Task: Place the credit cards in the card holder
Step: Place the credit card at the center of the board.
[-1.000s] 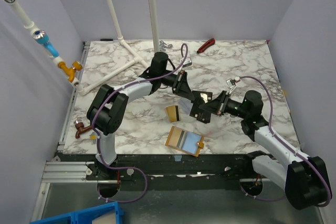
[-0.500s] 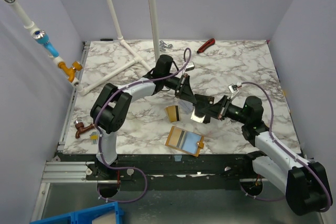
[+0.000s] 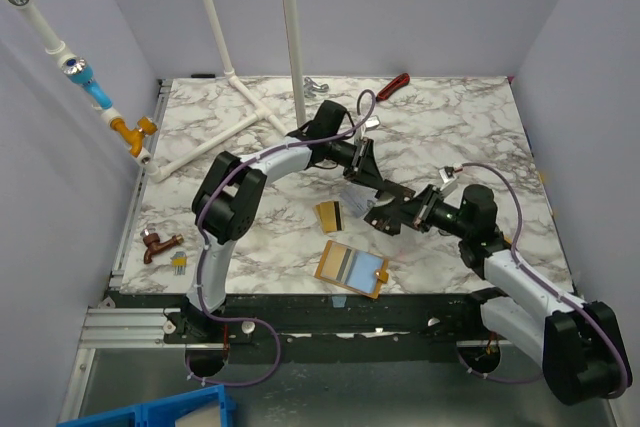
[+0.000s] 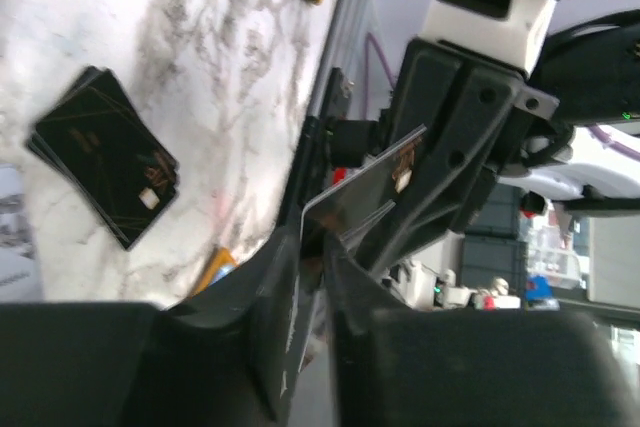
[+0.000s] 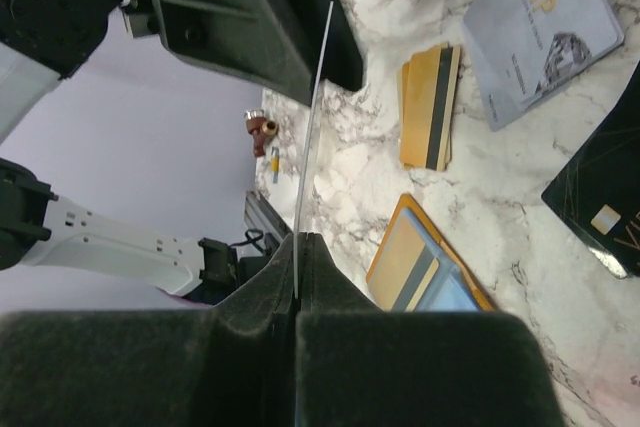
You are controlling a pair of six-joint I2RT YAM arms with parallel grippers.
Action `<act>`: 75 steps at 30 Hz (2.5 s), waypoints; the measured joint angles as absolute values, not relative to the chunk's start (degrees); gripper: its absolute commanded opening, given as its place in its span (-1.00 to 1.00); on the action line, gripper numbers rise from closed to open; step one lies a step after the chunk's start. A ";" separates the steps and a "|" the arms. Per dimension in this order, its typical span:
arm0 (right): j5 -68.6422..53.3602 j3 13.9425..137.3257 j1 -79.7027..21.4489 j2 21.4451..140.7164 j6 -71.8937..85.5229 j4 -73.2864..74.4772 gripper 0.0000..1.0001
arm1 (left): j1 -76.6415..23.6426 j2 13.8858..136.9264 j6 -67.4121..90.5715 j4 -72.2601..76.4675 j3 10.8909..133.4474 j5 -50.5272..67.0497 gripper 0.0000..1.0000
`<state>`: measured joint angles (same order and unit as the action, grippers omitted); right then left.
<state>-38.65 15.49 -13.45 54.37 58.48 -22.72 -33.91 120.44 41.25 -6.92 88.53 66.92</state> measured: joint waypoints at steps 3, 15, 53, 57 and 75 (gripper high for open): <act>-40.18 15.29 -13.89 55.35 58.46 -22.55 -0.99 | -34.26 121.45 41.19 -6.70 88.88 64.79 -0.39; -44.07 14.72 -14.06 59.18 58.43 -24.45 -0.99 | -34.28 122.06 44.45 0.38 88.90 66.67 -0.45; -49.82 15.97 -14.20 61.91 55.40 -24.38 -0.99 | -37.28 123.26 11.49 -29.10 101.27 68.93 -0.22; -51.18 16.01 -14.44 61.98 55.35 -24.25 -0.99 | -38.87 123.57 6.17 -33.89 101.23 69.41 -0.37; -51.92 16.62 -14.55 61.56 54.43 -23.33 -0.99 | -38.20 124.31 7.31 -35.31 101.86 74.72 -1.00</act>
<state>-51.92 16.62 -14.55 61.56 54.43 -23.33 -38.20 124.31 7.31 -35.31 101.86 74.72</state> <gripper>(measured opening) 0.009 0.020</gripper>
